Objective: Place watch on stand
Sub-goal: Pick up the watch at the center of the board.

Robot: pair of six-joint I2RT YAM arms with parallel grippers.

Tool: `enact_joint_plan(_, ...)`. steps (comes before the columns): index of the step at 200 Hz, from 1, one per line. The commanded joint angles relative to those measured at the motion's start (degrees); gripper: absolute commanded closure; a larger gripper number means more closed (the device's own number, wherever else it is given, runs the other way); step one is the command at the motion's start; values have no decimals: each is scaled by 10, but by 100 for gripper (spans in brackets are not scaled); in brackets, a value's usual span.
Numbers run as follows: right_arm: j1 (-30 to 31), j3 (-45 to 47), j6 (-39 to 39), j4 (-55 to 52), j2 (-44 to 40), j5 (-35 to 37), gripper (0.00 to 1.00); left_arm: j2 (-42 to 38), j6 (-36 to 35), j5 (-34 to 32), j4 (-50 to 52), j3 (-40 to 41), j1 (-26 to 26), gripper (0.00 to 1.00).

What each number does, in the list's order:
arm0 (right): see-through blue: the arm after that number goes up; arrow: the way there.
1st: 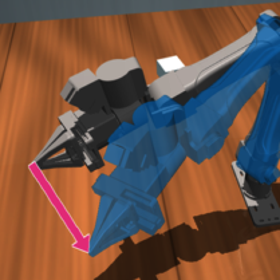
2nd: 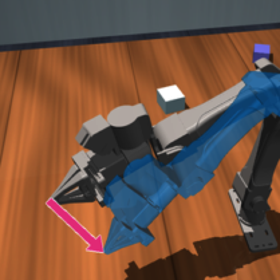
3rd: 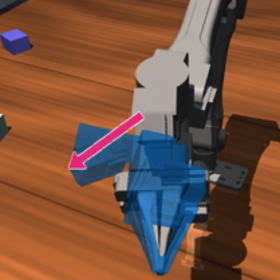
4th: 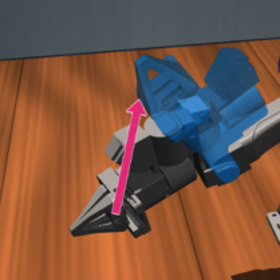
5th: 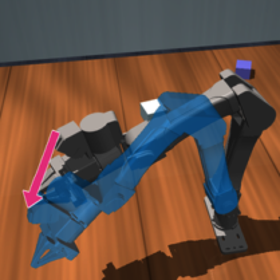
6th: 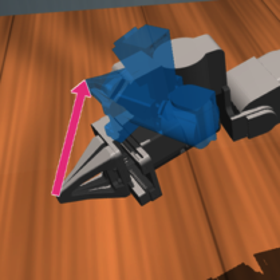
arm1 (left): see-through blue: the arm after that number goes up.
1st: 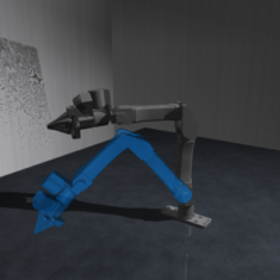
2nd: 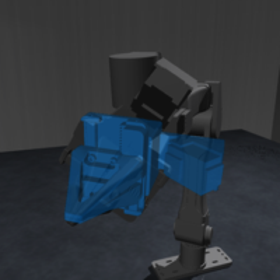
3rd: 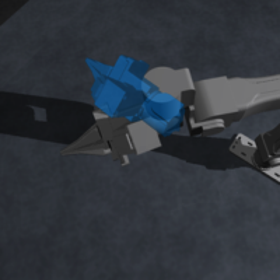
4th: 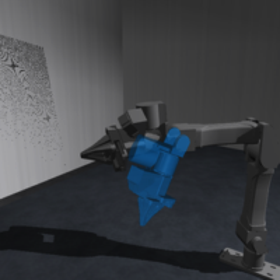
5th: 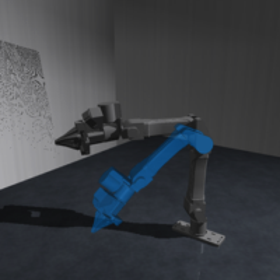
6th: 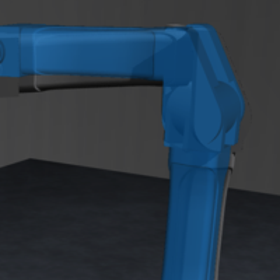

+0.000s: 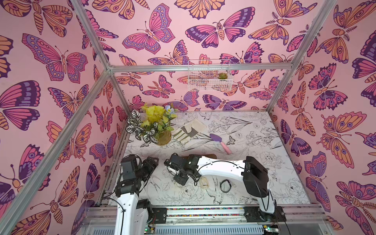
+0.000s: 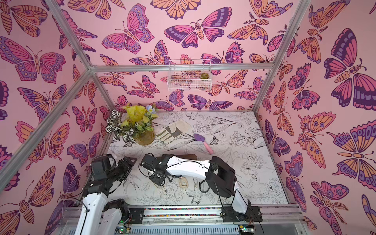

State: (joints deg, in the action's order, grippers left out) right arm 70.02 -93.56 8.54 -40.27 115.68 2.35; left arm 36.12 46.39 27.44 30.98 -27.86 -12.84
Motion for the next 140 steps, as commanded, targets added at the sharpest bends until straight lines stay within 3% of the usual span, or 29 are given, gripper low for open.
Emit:
enact_joint_plan(1, 0, 34, -24, 48, -44, 13, 100, 3, -3, 29, -22, 9, -4, 23)
enact_joint_plan(28, -11, 72, -26, 83, -91, 10, 100, 4, -8, 66, -40, 6, -4, 21)
enact_joint_plan(76, -73, 146, -23, 141, -195, -55, 100, -13, -26, 128, -74, -11, 16, 25)
enact_joint_plan(113, -144, 183, 7, 179, -252, -111, 100, -11, -20, 100, -109, -26, 107, 23)
enact_joint_plan(140, -157, 188, 10, 178, -281, -92, 100, 30, -23, 61, -135, -41, 185, 22)
